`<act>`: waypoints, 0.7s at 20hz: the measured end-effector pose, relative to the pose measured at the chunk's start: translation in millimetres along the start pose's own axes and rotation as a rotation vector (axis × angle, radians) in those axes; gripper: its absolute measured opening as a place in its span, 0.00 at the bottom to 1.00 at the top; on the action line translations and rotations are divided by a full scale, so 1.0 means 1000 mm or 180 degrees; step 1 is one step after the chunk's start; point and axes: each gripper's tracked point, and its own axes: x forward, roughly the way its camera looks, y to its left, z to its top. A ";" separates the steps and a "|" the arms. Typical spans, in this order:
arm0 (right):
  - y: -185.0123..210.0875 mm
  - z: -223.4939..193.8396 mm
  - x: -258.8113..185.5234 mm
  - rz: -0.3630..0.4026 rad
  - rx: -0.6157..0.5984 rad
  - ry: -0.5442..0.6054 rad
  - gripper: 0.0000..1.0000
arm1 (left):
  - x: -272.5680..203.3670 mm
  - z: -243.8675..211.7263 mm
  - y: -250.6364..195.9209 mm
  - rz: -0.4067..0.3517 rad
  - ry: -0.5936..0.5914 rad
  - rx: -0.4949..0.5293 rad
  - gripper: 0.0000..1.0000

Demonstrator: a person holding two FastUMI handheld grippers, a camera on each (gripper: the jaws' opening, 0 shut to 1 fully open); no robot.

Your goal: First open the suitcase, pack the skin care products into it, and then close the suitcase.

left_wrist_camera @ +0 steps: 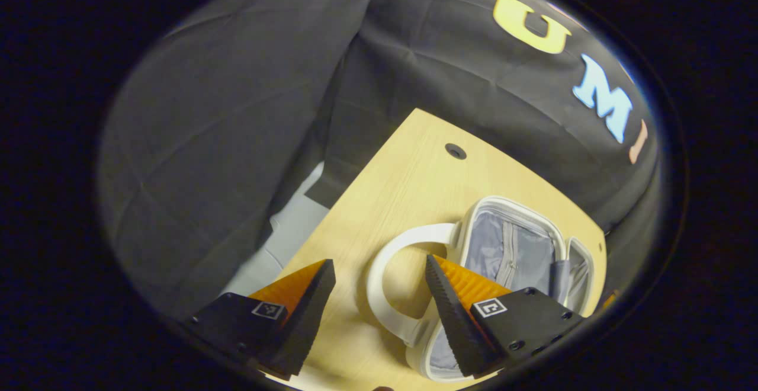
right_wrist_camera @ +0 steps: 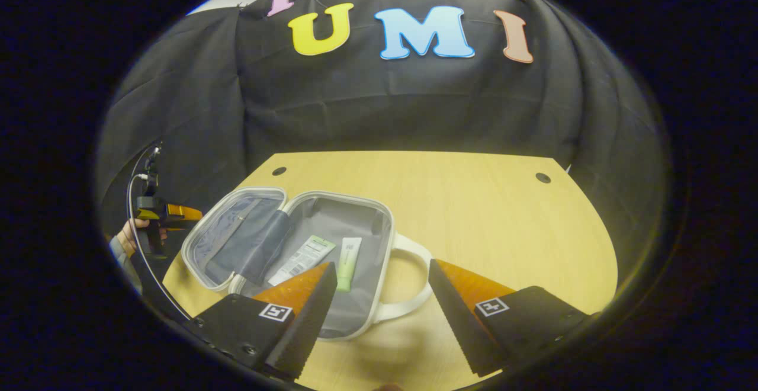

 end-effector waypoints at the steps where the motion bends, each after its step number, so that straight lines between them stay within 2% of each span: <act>1: -0.004 0.000 -0.002 -0.0034 0.0008 0.0000 0.96 | 0.007 -0.002 0.001 -0.0059 0.0028 -0.0171 0.99; 3: -0.009 -0.002 -0.005 -0.0074 0.0003 0.0006 0.96 | 0.015 -0.008 0.002 -0.0113 0.0085 -0.0364 0.94; 4: -0.010 -0.003 -0.005 -0.0084 0.0000 0.0008 0.96 | 0.020 -0.012 0.001 -0.0124 0.0111 -0.0412 0.98; 5: -0.011 -0.002 -0.007 -0.0095 -0.0004 0.0006 0.90 | 0.024 -0.016 -0.002 -0.0161 0.0150 -0.0454 0.77; 6: -0.013 -0.003 -0.008 -0.0100 0.0000 0.0003 0.90 | 0.026 -0.018 0.000 -0.0108 0.0163 -0.0479 0.70; 7: -0.014 -0.002 -0.010 -0.0107 0.0006 -0.0001 0.96 | 0.029 -0.018 0.007 -0.0023 0.0167 -0.0467 0.53; 8: -0.016 -0.003 -0.011 -0.0114 0.0013 -0.0008 0.96 | 0.031 -0.020 0.008 -0.0023 0.0170 -0.0485 0.35; 9: -0.018 -0.002 -0.012 -0.0125 0.0022 -0.0018 0.96 | 0.030 -0.018 0.010 0.0007 0.0166 -0.0467 0.28; 10: -0.021 -0.002 -0.014 -0.0131 0.0024 -0.0027 0.96 | 0.021 -0.018 0.008 0.0009 0.0151 -0.0452 0.29; 12: -0.027 -0.001 -0.017 -0.0149 0.0037 -0.0058 0.96 | 0.021 -0.008 0.005 0.0003 0.0116 -0.0377 0.17; 13: -0.030 0.001 -0.019 -0.0152 0.0049 -0.0073 0.96 | 0.015 -0.003 0.002 -0.0003 0.0072 -0.0350 0.17; 14: -0.032 0.003 -0.020 -0.0156 0.0064 -0.0103 0.90 | 0.011 0.003 -0.003 -0.0011 0.0039 -0.0351 0.17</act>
